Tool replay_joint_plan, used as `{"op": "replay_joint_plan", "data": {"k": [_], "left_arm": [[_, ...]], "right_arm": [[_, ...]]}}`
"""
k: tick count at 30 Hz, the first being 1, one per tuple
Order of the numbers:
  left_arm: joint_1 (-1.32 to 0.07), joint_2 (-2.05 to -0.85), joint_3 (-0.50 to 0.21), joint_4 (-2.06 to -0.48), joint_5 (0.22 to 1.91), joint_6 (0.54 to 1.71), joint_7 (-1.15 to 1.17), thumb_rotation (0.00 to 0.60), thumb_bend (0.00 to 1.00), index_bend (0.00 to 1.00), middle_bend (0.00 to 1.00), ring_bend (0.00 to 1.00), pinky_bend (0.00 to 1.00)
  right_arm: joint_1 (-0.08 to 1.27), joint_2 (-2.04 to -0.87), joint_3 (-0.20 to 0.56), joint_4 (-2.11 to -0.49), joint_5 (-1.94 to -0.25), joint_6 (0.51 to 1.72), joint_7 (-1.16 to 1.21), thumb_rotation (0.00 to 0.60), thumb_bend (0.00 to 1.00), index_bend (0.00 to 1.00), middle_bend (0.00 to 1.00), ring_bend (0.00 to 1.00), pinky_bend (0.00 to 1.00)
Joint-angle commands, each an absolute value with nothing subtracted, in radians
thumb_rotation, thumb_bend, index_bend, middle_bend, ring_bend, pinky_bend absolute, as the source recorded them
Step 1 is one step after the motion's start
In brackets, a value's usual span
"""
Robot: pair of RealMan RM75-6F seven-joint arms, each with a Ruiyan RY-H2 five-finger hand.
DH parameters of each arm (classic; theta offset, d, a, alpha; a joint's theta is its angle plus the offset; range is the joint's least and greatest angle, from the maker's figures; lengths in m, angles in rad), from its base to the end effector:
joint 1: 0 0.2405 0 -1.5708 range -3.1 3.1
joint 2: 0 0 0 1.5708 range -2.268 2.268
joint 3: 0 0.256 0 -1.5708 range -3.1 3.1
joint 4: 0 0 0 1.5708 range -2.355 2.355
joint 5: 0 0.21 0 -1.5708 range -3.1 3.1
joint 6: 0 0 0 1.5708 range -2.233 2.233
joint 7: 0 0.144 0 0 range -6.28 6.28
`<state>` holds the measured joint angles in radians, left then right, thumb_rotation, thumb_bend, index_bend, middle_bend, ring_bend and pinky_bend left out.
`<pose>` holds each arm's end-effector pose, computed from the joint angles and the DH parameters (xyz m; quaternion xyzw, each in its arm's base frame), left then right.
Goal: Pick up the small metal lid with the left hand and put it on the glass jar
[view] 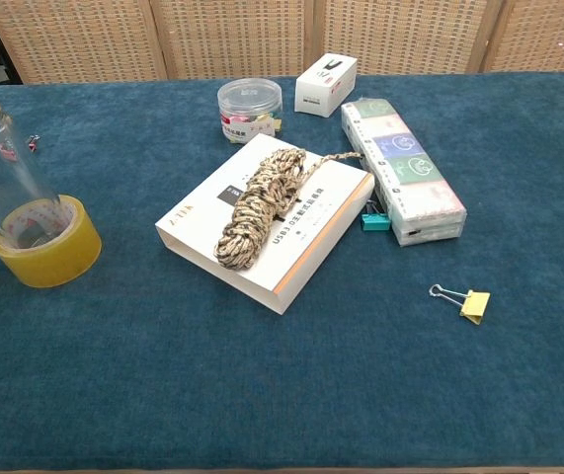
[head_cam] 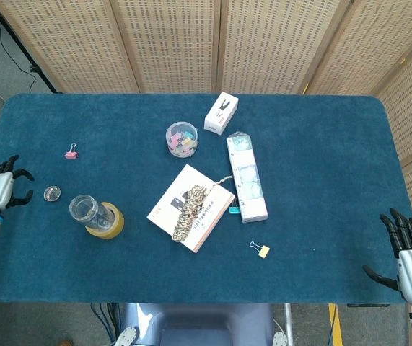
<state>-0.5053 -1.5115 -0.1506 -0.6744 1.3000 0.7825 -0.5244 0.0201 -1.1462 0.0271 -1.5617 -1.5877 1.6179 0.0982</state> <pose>-0.4001 0.3616 0.1144 -0.5529 -0.5190 -0.3115 0.5727 -0.3118 -0.1556 0.1642 0.5719 -0.3778 0.4408 0.5795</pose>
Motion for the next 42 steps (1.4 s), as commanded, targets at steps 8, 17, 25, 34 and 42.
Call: {"op": "replay_joint_plan", "data": {"k": [8,17,25,34,42], "left_arm": [[-0.536,-1.564,-0.144,-0.644,1.306,0.745,-0.521,0.6,0.39,0.48,0.0,0.0,0.0],[-0.536,-1.587,-0.144,-0.626,1.297,0.735,-0.503,0.6,0.4,0.5,0.0,0.0,0.0],[-0.543,-1.6,-0.145,-0.618,1.296,0.726,-0.502,0.6,0.42,0.52,0.0,0.0,0.0],[-0.54,-1.606,-0.154,-0.613,1.28,0.723,-0.482,0.6,0.5,0.55,0.0,0.0,0.0],[-0.541,-1.606,-0.163,-0.622,1.271,0.723,-0.471,0.6,0.5,0.59,0.0,0.0,0.0]], "right_arm": [[0.021,-1.153,0.027,-1.557,-1.595,1.609,0.099,0.6,0.0,0.0,0.0,0.0,0.0],[0.018,-1.151,0.032,-1.557,-1.593,1.611,0.106,0.6,0.0,0.0,0.0,0.0,0.0],[0.015,-1.149,0.034,-1.558,-1.592,1.61,0.109,0.6,0.0,0.0,0.0,0.0,0.0],[0.013,-1.145,0.038,-1.56,-1.589,1.609,0.118,0.6,0.0,0.0,0.0,0.0,0.0],[0.011,-1.143,0.039,-1.561,-1.591,1.611,0.123,0.6,0.0,0.0,0.0,0.0,0.0]]}}
